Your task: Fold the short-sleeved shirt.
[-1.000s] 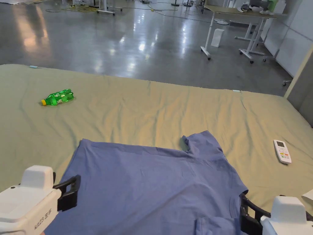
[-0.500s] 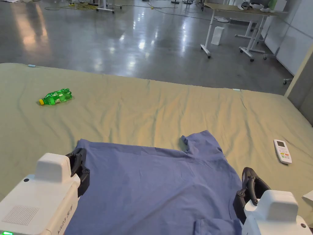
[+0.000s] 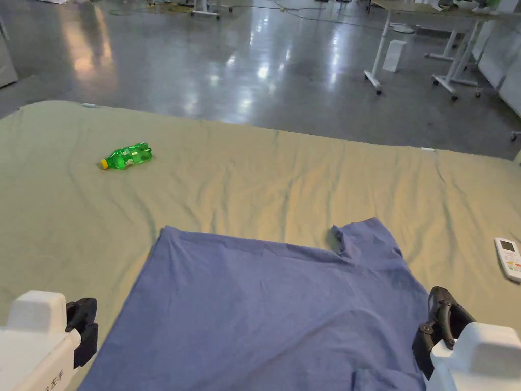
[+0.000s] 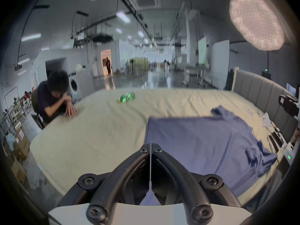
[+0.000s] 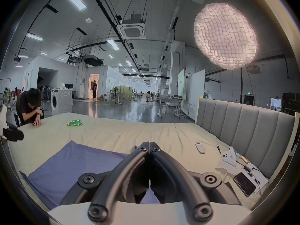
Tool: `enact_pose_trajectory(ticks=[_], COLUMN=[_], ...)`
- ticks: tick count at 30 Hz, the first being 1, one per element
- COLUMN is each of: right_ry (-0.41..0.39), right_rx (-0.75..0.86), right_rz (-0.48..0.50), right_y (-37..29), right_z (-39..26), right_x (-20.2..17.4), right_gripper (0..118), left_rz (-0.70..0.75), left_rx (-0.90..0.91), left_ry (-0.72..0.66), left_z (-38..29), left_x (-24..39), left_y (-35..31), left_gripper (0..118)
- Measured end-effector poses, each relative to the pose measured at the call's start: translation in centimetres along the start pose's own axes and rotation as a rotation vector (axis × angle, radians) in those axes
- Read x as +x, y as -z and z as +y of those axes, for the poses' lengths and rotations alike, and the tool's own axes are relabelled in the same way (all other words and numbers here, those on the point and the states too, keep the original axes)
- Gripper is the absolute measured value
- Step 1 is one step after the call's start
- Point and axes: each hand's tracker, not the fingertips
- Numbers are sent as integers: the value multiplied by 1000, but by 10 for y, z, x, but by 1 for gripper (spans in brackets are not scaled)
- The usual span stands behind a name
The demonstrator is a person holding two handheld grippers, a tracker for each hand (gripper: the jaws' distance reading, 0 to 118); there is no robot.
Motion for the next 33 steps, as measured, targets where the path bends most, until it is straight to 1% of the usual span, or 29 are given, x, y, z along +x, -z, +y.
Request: enact_pose_trajectory(ticks=[1,4,6,7,8,9,10,12,13,15,16,21,25,29,31,32,33], right_ry=[-8,-17,-23,-22,-24,-24,-27,-35,-37,-45,-46,-43,-37,-38,-39,-39,-39], right_rx=[-10,-43,-69,-78,-89,-105,-115,-125,-131,-143,-148,-175,-203,-220,-229,-233,-238], right_rz=[3,13,19,20,24,29,30,36,38,39,38,31,35,39,40,39,37], right_y=[1,3,4,4,4,5,5,5,4,3,3,1,0,-1,-2,-3,-3], right_z=[-2,-6,-9,-11,-13,-14,-16,-18,-19,-22,-23,-31,-36,-40,-43,-44,-45], right_x=[0,0,-1,-1,-1,-2,-2,-2,-2,-2,-2,0,0,0,2,3,4], right_gripper=[0,0,0,0,0,0,0,0,0,0,0,0,0,0,0,0,0], left_rz=[-20,-72,-74,-75,-69,-66,-77,-94,-99,-121,-108,-89,-27,-15,-14,-14,-23], left_rx=[-83,-243,-281,-314,-324,-337,-372,-407,-419,-469,-489,-505,-533,-535,-533,-534,-532], left_ry=[-15,-91,-141,-138,-140,-137,-137,-156,-156,-137,-125,-74,-15,-15,-25,-26,-30], left_z=[-6,-25,-37,-40,-43,-45,-46,-48,-49,-51,-52,-62,-74,-85,-83,-84,-83], left_x=[-9,-30,-41,-43,-45,-45,-46,-46,-45,-42,-40,-33,-28,-32,-31,-31,-31], left_y=[5,16,22,25,27,30,33,37,39,42,41,42,54,74,77,79,81], left_gripper=[1,1,1,3,11,28,42,72,74,74,74,76,76,76,72,67,56])
